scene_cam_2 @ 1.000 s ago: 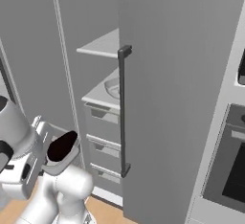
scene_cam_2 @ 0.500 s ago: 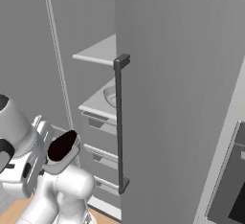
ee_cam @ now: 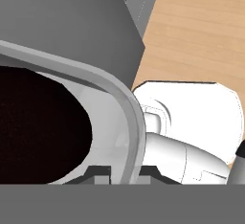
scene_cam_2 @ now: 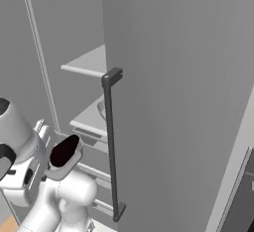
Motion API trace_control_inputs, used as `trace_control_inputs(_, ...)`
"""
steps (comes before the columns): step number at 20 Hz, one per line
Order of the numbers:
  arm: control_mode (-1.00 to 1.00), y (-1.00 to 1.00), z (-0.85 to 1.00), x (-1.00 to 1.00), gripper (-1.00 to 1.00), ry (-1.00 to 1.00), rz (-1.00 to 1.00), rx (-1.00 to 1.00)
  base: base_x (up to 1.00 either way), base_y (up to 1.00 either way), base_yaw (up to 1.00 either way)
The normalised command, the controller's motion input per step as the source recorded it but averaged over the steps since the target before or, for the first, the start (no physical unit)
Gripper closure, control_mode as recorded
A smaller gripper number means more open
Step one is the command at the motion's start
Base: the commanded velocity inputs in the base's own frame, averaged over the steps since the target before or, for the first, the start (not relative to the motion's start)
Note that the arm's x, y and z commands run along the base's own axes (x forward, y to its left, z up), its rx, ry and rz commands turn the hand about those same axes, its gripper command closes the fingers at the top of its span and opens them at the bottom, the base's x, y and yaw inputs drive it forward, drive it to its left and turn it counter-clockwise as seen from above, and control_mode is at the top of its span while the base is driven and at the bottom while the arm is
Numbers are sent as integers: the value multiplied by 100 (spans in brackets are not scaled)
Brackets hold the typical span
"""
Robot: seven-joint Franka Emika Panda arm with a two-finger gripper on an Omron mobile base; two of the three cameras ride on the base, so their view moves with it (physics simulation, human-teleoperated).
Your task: Take the meat container that has the steak and place it on the second highest rack of the freezer. Then take the vegetable container that has the sweet potato and avocado and place it on the highest rack of the freezer.
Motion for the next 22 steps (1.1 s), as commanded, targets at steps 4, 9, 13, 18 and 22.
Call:
trace_control_inputs(4, 100, 0, 0, 0, 100, 0, 0, 0, 6, 30, 0)
trace_control_inputs(9, 100, 0, 0, 0, 100, 0, 0, 0, 0, 38, 0)
trace_control_inputs(13, 100, 0, 0, 0, 100, 0, 0, 0, 0, 2, 0)
trace_control_inputs(18, -100, 0, 0, 0, 100, 0, 0, 0, 0, 0, 0)
trace_control_inputs(22, -100, 2, 14, -5, 100, -10, 0, 0, 0, 0, 0)
